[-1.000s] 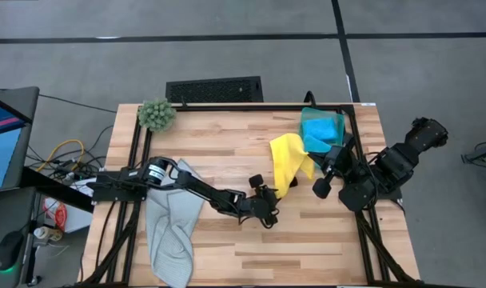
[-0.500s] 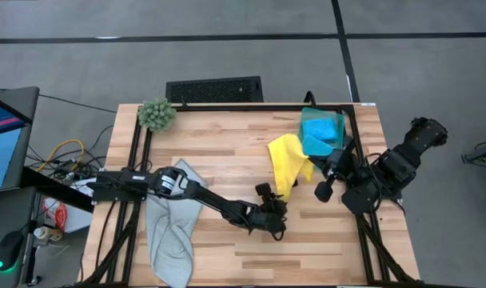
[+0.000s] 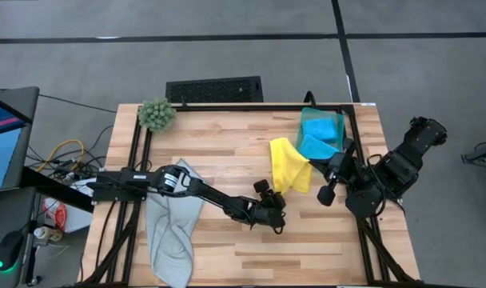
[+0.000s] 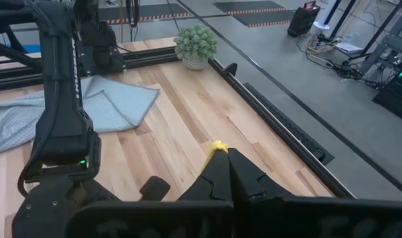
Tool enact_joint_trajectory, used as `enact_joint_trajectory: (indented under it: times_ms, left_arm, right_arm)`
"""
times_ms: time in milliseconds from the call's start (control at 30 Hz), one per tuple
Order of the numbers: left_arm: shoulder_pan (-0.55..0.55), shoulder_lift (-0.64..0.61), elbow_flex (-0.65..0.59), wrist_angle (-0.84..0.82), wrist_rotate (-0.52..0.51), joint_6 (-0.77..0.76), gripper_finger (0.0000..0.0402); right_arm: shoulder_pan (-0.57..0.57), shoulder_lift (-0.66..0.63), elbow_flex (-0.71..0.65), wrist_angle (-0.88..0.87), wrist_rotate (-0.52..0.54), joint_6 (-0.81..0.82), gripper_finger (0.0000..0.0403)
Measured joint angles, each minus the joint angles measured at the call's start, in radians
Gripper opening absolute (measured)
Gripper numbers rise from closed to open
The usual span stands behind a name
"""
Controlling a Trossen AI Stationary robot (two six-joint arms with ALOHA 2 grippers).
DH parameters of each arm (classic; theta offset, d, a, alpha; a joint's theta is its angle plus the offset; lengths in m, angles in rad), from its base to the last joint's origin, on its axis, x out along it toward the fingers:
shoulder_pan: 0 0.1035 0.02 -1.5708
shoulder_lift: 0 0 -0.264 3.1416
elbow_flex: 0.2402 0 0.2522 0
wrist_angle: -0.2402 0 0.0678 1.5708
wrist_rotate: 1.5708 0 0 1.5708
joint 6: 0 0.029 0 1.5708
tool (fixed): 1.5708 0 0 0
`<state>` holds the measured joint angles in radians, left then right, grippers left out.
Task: Fold microfiber towels
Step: Fold the yellow microfiber cloth
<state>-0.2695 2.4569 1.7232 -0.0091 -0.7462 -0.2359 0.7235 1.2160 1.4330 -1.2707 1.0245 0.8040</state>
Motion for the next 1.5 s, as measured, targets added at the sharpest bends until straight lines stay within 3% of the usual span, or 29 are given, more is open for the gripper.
enact_joint_trajectory:
  times_ms: [100, 200, 367, 633, 833, 1000, 1100, 1233, 1367, 1500]
  left_arm:
    - [0.002, -0.001, 0.0, -0.042, -0.008, -0.027, 0.009]
    - [0.002, -0.003, 0.001, -0.073, -0.02, -0.03, 0.0023]
    - [-0.019, -0.038, 0.001, -0.203, -0.048, -0.027, 0.0003]
    - [-0.164, -0.206, -0.001, -0.797, -0.039, -0.26, 0.0001]
    - [-0.354, -0.387, -0.001, -1.271, -0.006, -0.588, 0.0]
    - [-0.504, -0.525, -0.001, -1.565, 0.045, -0.884, 0.0]
    - [-0.567, -0.609, -0.021, -1.56, 0.075, -0.927, 0.0]
    - [-0.596, -0.687, -0.04, -1.557, 0.055, -0.928, 0.0]
    - [-0.551, -0.756, -0.121, -1.561, 0.022, -0.871, 0.0]
    - [-0.467, -0.849, -0.261, -1.556, 0.001, -0.822, 0.0]
  right_arm:
    - [0.0, 0.0, 0.0, 0.0, 0.001, 0.0, 0.0]
    - [0.0, 0.0, 0.0, -0.001, 0.0, 0.0, 0.0]
    - [0.002, 0.0, 0.0, 0.0, -0.002, 0.016, 0.0]
    - [0.042, 0.017, 0.0, 0.032, -0.004, 0.034, 0.0]
    - [0.094, 0.1, 0.0, 0.097, -0.059, 0.036, 0.0]
    - [0.118, 0.193, 0.0, 0.153, -0.097, 0.035, 0.0]
    - [0.125, 0.224, 0.0, 0.179, -0.093, 0.03, 0.0]
    - [0.108, 0.229, 0.0, 0.155, 0.004, 0.036, 0.0]
    - [0.044, 0.219, 0.0, 0.107, 0.099, 0.026, 0.0]
    - [-0.063, 0.215, 0.0, 0.025, 0.126, 0.026, 0.0]
